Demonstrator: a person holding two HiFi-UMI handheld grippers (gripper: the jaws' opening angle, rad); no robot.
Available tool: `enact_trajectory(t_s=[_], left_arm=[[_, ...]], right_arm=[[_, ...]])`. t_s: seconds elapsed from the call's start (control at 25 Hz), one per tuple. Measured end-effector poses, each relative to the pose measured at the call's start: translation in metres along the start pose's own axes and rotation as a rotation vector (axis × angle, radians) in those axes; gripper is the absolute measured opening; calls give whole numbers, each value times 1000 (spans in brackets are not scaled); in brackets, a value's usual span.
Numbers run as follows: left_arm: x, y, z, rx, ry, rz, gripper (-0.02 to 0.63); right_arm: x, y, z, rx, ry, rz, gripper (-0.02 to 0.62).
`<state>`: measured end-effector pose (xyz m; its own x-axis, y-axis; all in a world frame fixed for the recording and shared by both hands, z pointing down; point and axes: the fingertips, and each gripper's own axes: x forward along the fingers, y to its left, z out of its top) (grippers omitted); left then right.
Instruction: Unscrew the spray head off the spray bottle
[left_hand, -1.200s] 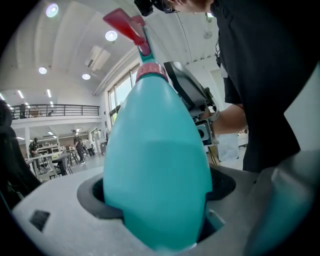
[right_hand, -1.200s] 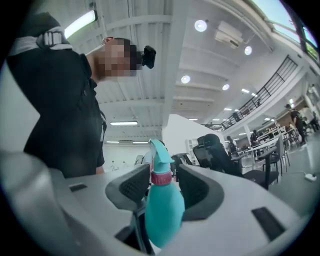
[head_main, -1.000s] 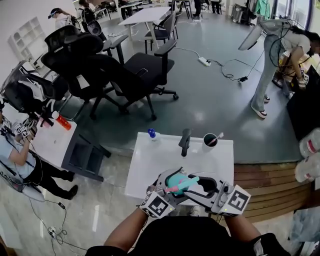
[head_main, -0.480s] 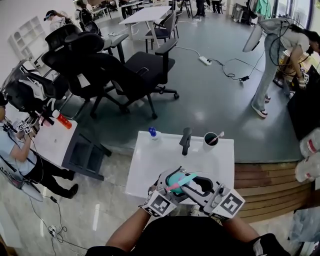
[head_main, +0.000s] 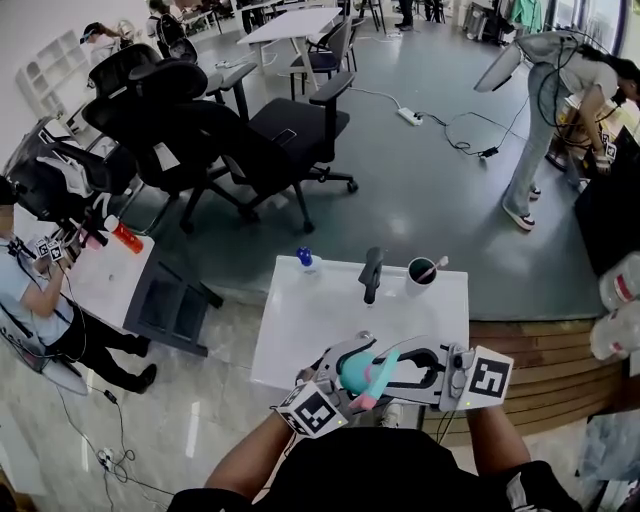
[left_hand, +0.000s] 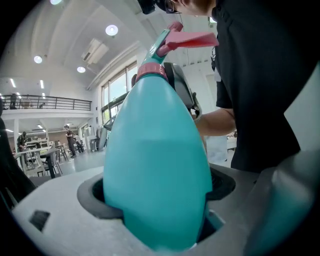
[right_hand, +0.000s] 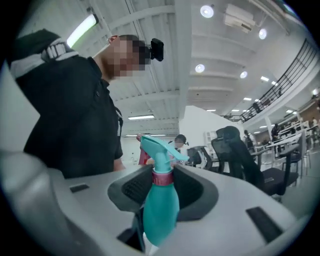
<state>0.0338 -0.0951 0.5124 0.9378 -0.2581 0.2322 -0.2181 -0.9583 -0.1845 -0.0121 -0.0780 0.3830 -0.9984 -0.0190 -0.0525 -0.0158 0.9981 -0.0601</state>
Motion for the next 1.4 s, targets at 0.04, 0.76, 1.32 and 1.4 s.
enact_trajectory(t_s=[0.04, 0.76, 1.32, 1.4], left_arm=[[0, -4, 2, 2, -3, -18, 474], [-13, 66, -8, -151, -37, 260, 472], [-9, 70, -17, -179, -39, 268, 474], [-6, 66, -14, -174, -46, 246, 474]], right_arm=[[-1, 2, 2, 15, 5, 45, 135], [-23, -48, 1, 50, -159, -141, 153], [-20, -58, -11, -5, -102, -251, 156], [-13, -52, -11, -28, -48, -221, 156]])
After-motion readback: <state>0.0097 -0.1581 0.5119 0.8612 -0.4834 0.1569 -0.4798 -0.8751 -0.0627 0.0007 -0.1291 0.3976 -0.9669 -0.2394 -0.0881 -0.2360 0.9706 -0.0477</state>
